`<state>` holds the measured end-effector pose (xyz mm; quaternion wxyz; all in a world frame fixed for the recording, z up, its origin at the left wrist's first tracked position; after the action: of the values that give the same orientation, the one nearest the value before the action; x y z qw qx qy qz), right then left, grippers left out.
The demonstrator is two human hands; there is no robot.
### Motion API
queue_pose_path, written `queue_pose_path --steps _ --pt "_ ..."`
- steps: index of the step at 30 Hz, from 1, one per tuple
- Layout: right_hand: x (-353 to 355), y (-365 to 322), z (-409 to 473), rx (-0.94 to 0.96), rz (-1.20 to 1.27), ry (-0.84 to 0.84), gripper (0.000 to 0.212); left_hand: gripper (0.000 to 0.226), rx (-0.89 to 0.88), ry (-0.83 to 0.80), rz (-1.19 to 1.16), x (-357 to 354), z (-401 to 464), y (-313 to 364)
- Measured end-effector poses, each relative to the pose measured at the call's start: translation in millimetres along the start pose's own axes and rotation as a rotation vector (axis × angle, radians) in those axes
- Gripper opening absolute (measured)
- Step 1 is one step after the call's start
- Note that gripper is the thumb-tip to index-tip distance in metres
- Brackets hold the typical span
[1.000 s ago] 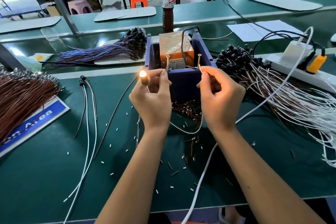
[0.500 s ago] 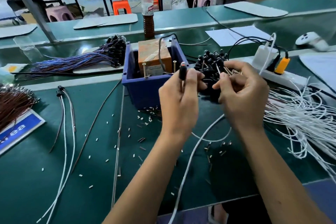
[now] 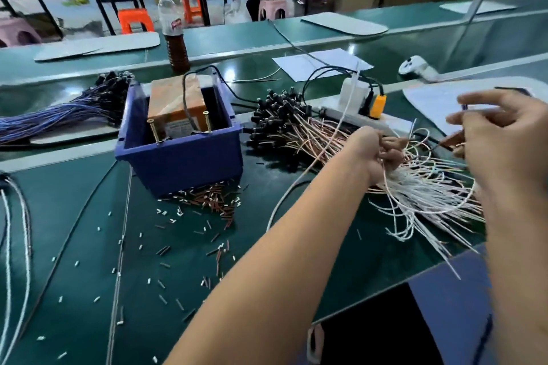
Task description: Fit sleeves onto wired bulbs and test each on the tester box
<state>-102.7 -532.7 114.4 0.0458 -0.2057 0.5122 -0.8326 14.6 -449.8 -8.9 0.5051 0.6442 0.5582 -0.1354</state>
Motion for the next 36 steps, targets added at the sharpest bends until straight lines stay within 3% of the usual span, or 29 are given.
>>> queue_pose_path --steps 3,6,10,14,17,19,21,24,27,30,36 --pt "-14 4 -1 0.078 -0.207 -0.089 0.025 0.036 -0.171 0.122 -0.031 22 2 32" --pt "-47 1 -10 0.133 -0.486 -0.225 0.039 0.020 -0.369 0.275 -0.067 46 -8 64" --pt "-107 -27 -36 0.358 -0.542 -0.407 0.038 0.008 -0.624 0.312 -0.210 64 -19 96" --pt "-155 -24 -54 0.347 -0.349 -0.656 0.034 0.006 -0.764 0.348 -0.283 74 -34 120" --pt "-164 -22 -50 0.367 -0.325 -0.609 0.020 0.015 -0.865 0.426 -0.216 87 -53 136" --pt "-164 -23 -44 0.374 -0.314 -0.542 0.021 0.016 -0.956 0.529 -0.009 92 -68 148" --pt "-164 -20 -38 0.344 -0.349 -0.515 0.022 0.003 -1.034 0.691 0.263 94 -85 159" --pt "-163 -11 -32 0.302 -0.451 -0.554 0.026 0.016 -1.085 0.896 0.452 105 -102 165" --pt "-152 -4 -28 0.267 -0.537 -0.589 0.029 0.002 -1.087 0.953 0.416 118 -107 166" --pt "-131 -8 -21 0.274 -0.582 -0.508 0.026 0.006 -1.092 1.039 0.511 118 -109 164" --pt "-140 -1 -28 0.276 -0.609 -0.463 0.013 0.041 -1.038 1.127 0.875 105 -108 161"
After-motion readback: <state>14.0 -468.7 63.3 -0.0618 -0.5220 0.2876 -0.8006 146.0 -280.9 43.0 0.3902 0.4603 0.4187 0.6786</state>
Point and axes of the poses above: each hand's wrist, its own z-axis towards the middle knuckle, its own x-axis out of the back of the hand, y = z × x, the point moved 10 cm from there along z, towards the middle knuckle, and after that the axes turned 1 degree about x, right-handed, at the moved point
